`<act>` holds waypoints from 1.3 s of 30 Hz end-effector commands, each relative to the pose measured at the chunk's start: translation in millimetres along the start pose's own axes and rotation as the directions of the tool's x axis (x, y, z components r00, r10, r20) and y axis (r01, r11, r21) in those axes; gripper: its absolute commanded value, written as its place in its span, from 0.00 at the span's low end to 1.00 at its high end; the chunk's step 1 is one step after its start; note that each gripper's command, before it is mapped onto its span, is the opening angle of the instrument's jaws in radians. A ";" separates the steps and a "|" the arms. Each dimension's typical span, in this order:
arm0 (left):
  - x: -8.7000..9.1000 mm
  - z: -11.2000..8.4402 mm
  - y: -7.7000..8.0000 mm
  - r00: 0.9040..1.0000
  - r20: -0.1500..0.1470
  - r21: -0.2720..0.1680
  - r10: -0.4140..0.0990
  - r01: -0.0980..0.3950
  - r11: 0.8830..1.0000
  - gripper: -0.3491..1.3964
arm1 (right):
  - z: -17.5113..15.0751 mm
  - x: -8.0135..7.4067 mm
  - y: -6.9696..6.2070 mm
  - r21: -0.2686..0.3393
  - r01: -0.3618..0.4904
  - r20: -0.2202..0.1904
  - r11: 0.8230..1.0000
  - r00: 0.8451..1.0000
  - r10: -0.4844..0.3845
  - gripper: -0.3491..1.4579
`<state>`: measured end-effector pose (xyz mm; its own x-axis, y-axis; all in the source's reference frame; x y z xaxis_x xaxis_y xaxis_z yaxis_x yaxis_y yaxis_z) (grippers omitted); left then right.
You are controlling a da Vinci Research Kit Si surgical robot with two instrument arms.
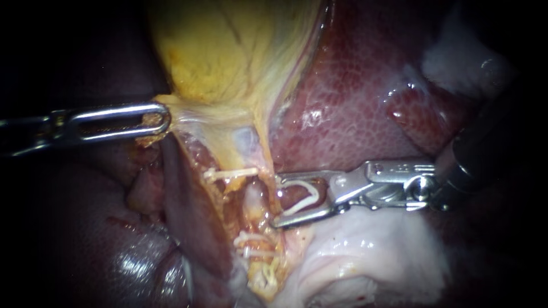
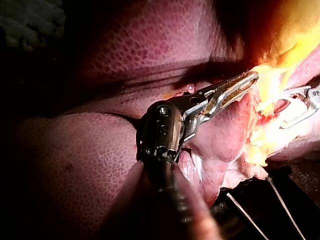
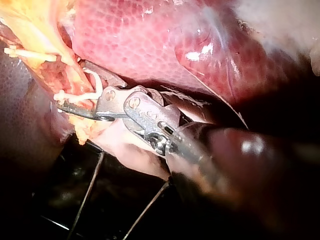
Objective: Clipping first clip right tube
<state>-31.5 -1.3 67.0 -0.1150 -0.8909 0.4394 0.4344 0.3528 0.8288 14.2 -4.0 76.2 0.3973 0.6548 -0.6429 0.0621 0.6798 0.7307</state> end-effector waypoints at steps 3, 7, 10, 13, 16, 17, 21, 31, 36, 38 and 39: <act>0.0 0.0 0.0 1.000 0.000 0.000 0.000 0.000 1.000 0.00 | 0.7 -0.2 -1.3 0.054 -0.019 -0.010 0.998 1.000 0.019 0.53; 0.0 0.0 0.0 1.000 0.000 0.000 0.000 0.000 1.000 0.00 | 1.7 -1.0 -2.5 0.104 -0.033 0.012 0.994 0.999 0.032 0.52; 0.0 0.0 0.0 1.000 0.000 0.000 0.000 0.000 1.000 0.00 | 2.3 -2.4 -2.5 0.123 -0.049 0.028 0.991 0.999 0.046 0.51; 0.0 0.0 0.0 1.000 0.000 0.000 0.000 0.000 1.000 0.00 | 2.9 -4.3 -1.9 0.110 -0.063 0.069 0.992 0.996 0.056 0.51; 0.0 0.0 0.1 1.000 0.000 0.000 0.000 0.000 1.000 0.00 | 3.1 -5.5 -1.4 0.108 -0.073 0.079 0.991 0.995 0.065 0.50; 0.0 0.0 0.1 1.000 0.000 0.000 0.000 0.000 1.000 0.00 | 3.1 -5.7 -1.2 0.107 -0.078 0.080 0.991 0.994 0.070 0.50; 0.0 -0.1 0.1 1.000 0.000 0.000 0.000 0.000 1.000 0.00 | 2.3 -5.3 -1.0 0.109 -0.093 0.081 0.990 0.993 0.084 0.41; 0.0 -0.1 0.1 1.000 0.000 0.000 0.000 0.000 1.000 0.00 | 1.2 -5.4 -1.3 0.127 -0.151 0.128 0.980 0.983 0.135 0.00; -0.1 -0.1 0.1 1.000 -0.001 0.001 0.000 0.000 1.000 0.00 | 1.4 -5.6 -1.2 0.130 -0.152 0.134 0.980 0.982 0.135 0.00; -0.1 -0.1 0.1 1.000 -0.001 0.001 0.000 0.000 1.000 0.00 | 1.3 -5.7 -1.2 0.131 -0.152 0.134 0.980 0.982 0.135 0.00; -0.1 -0.1 0.1 1.000 -0.001 0.001 0.000 0.000 1.000 0.00 | 1.3 -5.6 -1.2 0.121 -0.152 0.132 0.981 0.982 0.136 0.02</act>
<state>-31.3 -1.1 67.0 -0.1143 -0.8912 0.4389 0.4338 0.3527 0.8291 13.1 -8.9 79.3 0.5162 0.6935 -0.5025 0.1036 0.5319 0.8405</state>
